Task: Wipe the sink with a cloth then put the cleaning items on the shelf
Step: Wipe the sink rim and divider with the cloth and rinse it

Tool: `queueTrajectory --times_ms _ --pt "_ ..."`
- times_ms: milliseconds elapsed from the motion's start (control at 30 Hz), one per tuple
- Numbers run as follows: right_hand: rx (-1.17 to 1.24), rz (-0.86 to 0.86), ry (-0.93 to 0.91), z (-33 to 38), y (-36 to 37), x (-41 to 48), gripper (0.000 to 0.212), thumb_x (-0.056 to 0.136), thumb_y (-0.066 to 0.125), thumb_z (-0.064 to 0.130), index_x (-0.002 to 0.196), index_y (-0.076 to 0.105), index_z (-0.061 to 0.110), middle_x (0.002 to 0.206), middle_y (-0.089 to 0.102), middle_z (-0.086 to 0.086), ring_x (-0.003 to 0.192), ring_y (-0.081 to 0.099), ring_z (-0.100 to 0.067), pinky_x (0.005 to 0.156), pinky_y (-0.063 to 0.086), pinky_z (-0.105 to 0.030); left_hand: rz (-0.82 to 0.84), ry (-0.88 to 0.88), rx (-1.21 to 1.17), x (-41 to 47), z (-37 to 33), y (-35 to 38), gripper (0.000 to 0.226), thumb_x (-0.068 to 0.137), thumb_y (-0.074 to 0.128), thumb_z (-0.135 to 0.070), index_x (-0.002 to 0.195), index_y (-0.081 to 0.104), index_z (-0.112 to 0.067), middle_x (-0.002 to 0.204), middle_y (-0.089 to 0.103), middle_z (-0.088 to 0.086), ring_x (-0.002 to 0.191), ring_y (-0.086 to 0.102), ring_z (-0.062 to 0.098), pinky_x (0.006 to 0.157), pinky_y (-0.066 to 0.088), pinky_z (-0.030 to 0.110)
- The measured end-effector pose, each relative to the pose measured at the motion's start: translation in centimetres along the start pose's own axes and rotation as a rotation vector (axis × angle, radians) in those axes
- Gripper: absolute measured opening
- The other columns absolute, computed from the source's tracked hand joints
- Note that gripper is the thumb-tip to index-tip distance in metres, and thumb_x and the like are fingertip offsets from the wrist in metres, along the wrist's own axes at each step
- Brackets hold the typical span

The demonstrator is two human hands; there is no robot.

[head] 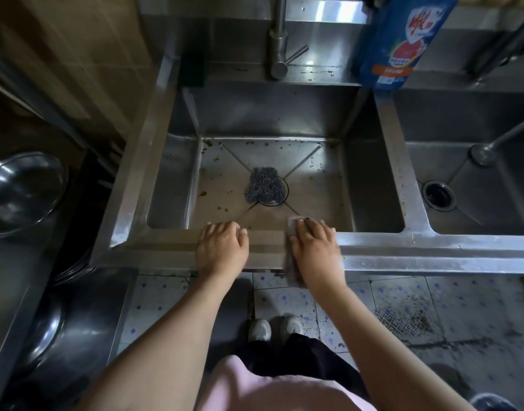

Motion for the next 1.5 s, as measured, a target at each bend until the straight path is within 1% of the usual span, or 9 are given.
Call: queueTrajectory --times_ms 67,167,300,400,567,667,1167,1367,1500 --pt "-0.017 -0.012 0.065 -2.7 -1.3 -0.2 0.047 0.099 0.034 0.036 0.141 0.038 0.017 0.149 0.034 -0.006 0.138 0.023 -0.027 0.117 0.015 -0.037 0.007 -0.006 -0.007 0.0 0.1 0.0 0.026 0.088 0.045 -0.031 0.077 0.065 -0.018 0.082 0.068 0.005 0.082 0.056 0.026 0.082 0.039 0.034" --pt "0.021 -0.026 0.129 -4.6 -2.1 -0.5 0.046 0.099 0.035 0.035 0.141 0.039 0.015 0.150 0.032 -0.006 0.139 0.021 -0.027 0.116 0.017 -0.038 0.005 0.004 0.004 0.1 -0.2 0.0 0.032 0.089 0.040 -0.033 0.072 0.063 -0.018 0.078 0.067 0.005 0.079 0.056 0.025 0.087 0.039 0.034" --pt "-0.020 -0.076 0.155 -3.5 -1.9 -0.7 0.045 0.099 0.033 0.032 0.139 0.042 0.014 0.147 0.036 -0.008 0.139 0.021 -0.028 0.117 0.014 -0.040 0.013 0.023 0.019 0.3 -0.1 0.4 0.035 0.090 0.035 -0.031 0.076 0.063 -0.017 0.084 0.068 0.005 0.084 0.057 0.025 0.095 0.033 0.033" --pt "-0.044 -0.069 0.088 -0.9 -0.9 -0.6 0.046 0.098 0.032 0.034 0.139 0.040 0.016 0.146 0.036 -0.008 0.140 0.020 -0.027 0.119 0.009 -0.040 0.026 0.038 0.045 0.3 -0.1 0.8 0.036 0.092 0.033 -0.031 0.083 0.065 -0.018 0.090 0.068 0.003 0.089 0.056 0.023 0.098 0.030 0.032" --pt "0.040 -0.030 -0.143 6.6 1.7 -0.6 0.048 0.095 0.038 0.034 0.140 0.040 0.017 0.144 0.040 -0.008 0.139 0.023 -0.025 0.116 0.005 -0.036 0.058 0.037 0.082 0.5 0.0 1.2 0.033 0.093 0.033 -0.033 0.089 0.063 -0.019 0.099 0.067 0.004 0.099 0.055 0.023 0.098 0.028 0.032" --pt "0.040 -0.013 -0.165 6.9 2.2 -0.4 0.049 0.095 0.038 0.036 0.141 0.040 0.018 0.147 0.037 -0.007 0.141 0.021 -0.023 0.117 0.004 -0.035 0.062 0.028 0.081 0.5 0.2 1.3 0.032 0.093 0.034 -0.031 0.089 0.062 -0.017 0.100 0.066 0.005 0.100 0.054 0.024 0.098 0.027 0.032" --pt "0.038 -0.092 0.103 -4.1 -1.9 -1.4 0.046 0.099 0.036 0.035 0.141 0.040 0.016 0.153 0.028 0.000 0.145 0.014 -0.021 0.117 0.001 -0.033 0.030 0.052 0.034 0.2 0.0 0.9 0.038 0.092 0.034 -0.035 0.086 0.067 -0.017 0.094 0.069 0.004 0.093 0.057 0.024 0.102 0.030 0.034" --pt "-0.028 -0.117 0.193 -2.9 -1.3 -1.3 0.050 0.099 0.028 0.034 0.145 0.030 0.014 0.155 0.024 -0.006 0.145 0.009 -0.024 0.118 -0.002 -0.035 0.044 0.044 0.060 0.2 -0.1 0.9 0.040 0.092 0.031 -0.038 0.088 0.066 -0.018 0.096 0.069 0.004 0.094 0.057 0.024 0.099 0.033 0.035" --pt "-0.043 -0.104 0.108 1.1 0.2 -1.1 0.052 0.098 0.026 0.037 0.147 0.027 0.017 0.155 0.023 -0.005 0.145 0.009 -0.024 0.118 -0.001 -0.036 0.040 0.046 0.077 0.2 -0.1 0.9 0.040 0.092 0.033 -0.039 0.089 0.066 -0.017 0.097 0.069 0.004 0.095 0.056 0.024 0.099 0.032 0.035"
Point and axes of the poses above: each hand's wrist, its own x-axis towards the middle knuckle, its own y-axis out of the palm, z = x × y, the point moved 10 cm from there along x, towards the middle knuckle
